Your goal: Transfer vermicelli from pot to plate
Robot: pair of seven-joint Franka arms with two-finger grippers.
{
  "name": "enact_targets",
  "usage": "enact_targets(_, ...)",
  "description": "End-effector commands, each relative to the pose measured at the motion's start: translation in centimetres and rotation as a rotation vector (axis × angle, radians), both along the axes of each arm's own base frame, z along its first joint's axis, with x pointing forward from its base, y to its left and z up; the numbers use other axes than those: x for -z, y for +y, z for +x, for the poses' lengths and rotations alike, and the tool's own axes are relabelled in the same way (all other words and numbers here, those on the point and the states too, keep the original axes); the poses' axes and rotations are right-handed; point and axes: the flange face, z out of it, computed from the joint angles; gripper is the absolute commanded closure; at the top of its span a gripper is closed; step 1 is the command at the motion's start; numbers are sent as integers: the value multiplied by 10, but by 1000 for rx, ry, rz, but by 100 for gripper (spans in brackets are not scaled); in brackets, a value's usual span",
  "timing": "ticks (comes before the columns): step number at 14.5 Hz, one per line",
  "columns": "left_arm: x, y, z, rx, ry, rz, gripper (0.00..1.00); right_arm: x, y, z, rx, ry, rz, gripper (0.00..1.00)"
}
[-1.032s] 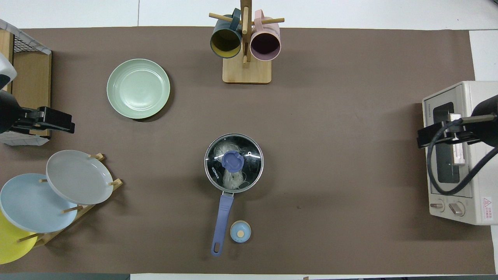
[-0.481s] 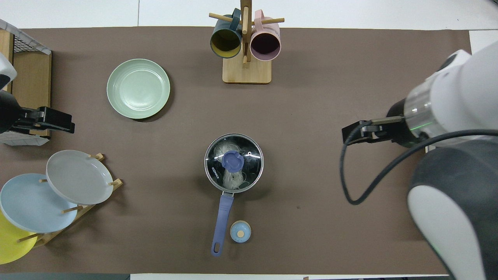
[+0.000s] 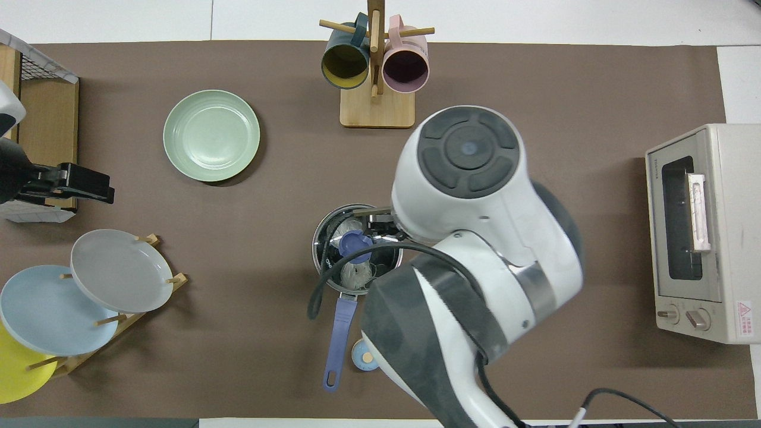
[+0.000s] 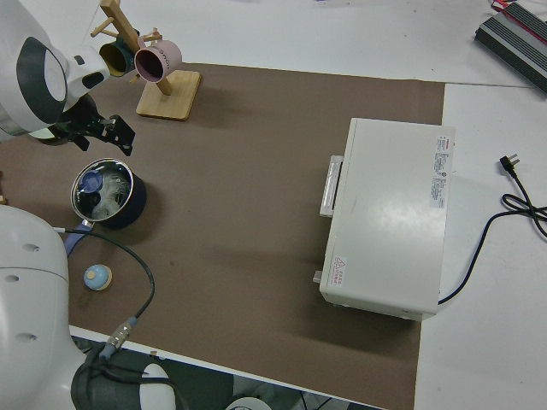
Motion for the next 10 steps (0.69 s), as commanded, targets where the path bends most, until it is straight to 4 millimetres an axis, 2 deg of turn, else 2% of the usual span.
enact_targets(1, -1, 3, -4, -8, -5, -10, 0, -4, 8, 2, 2, -34, 13, 0)
enact_targets(3, -1, 3, -4, -8, -5, -10, 0, -2, 29, -10, -24, -38, 18, 0)
enact_targets(5, -2, 3, -4, -8, -6, -11, 0, 11, 52, -17, 4, -44, 12, 0)
enact_targets(9, -2, 3, -4, -8, -6, -11, 0, 41, 71, -15, 44, -36, 1, 0)
enact_targets(10, -1, 3, -4, -8, -5, -10, 0, 46, 85, -23, 19, -49, -2, 0)
